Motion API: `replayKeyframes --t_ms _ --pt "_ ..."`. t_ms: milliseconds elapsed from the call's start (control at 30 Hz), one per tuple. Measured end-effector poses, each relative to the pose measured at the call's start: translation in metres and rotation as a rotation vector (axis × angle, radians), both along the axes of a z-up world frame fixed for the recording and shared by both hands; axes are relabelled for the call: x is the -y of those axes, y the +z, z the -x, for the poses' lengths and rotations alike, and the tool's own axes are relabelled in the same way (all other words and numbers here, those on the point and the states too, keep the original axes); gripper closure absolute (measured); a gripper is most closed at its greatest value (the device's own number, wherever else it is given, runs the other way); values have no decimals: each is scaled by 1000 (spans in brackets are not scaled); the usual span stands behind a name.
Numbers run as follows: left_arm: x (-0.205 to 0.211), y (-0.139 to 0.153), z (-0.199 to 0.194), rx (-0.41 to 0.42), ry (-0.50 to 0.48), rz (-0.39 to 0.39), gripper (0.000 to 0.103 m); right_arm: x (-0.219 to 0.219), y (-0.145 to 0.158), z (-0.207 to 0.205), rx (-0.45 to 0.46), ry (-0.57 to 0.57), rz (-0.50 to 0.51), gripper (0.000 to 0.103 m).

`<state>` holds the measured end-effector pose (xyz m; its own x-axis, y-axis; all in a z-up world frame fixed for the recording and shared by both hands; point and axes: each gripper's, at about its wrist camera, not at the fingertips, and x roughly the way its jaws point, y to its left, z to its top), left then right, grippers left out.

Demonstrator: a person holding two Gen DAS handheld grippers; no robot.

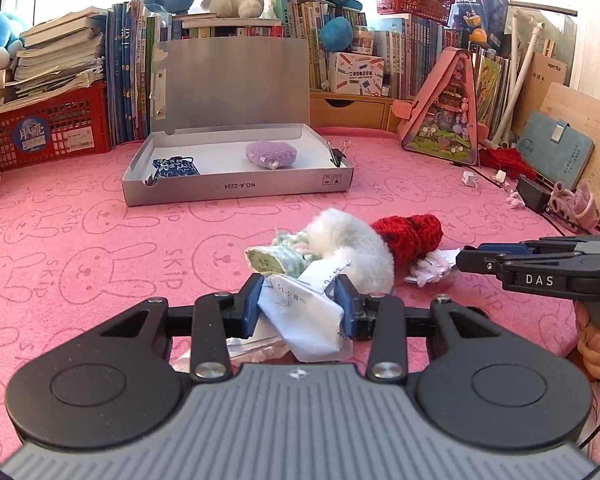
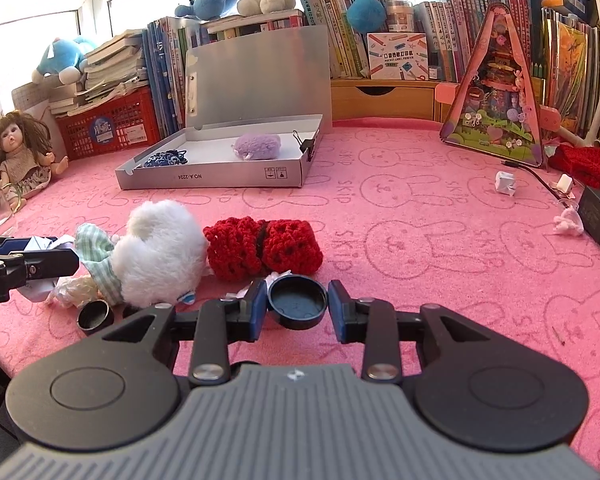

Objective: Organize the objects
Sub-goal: 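Carry the paper and black lid into the grey box and release both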

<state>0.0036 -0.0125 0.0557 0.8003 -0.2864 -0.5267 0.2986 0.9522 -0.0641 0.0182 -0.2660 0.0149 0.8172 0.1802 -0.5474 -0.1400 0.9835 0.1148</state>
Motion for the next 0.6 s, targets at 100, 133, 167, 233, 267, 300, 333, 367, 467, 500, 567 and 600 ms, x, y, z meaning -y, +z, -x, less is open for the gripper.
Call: replayKeyframes --t_ms 100,133,167,233,267,300,333,367,467,500,567,600 --pt "-6 6 -12 6 29 1 59 -1 3 -9 -5 -14 -4 66" --pt "-8 8 -16 6 39 0 59 -2 4 -13 -5 -20 2 66" --pt "-9 9 -20 5 49 1 59 -4 5 -15 -4 -26 9 66" --pt "-13 11 -27 0 63 9 59 -5 7 -20 -5 -35 17 66" --pt "-14 12 -30 0 67 13 59 -6 8 -21 -3 -37 18 66" --pt "-15 13 -32 2 70 14 59 -6 9 -22 0 -39 17 66" --pt "-16 14 -34 5 73 13 59 -6 11 -23 4 -39 16 66" --pt "-16 15 -36 10 77 9 59 -6 12 -24 6 -38 14 66" --pt "-16 16 -44 11 84 7 59 -6 16 -28 11 -39 14 66" --pt "-17 16 -47 9 87 9 59 -6 17 -30 12 -40 16 66" --pt "-17 15 -53 2 90 11 59 -7 19 -36 10 -42 21 66" --pt "-17 15 -56 1 91 10 59 -8 20 -39 10 -41 24 66"
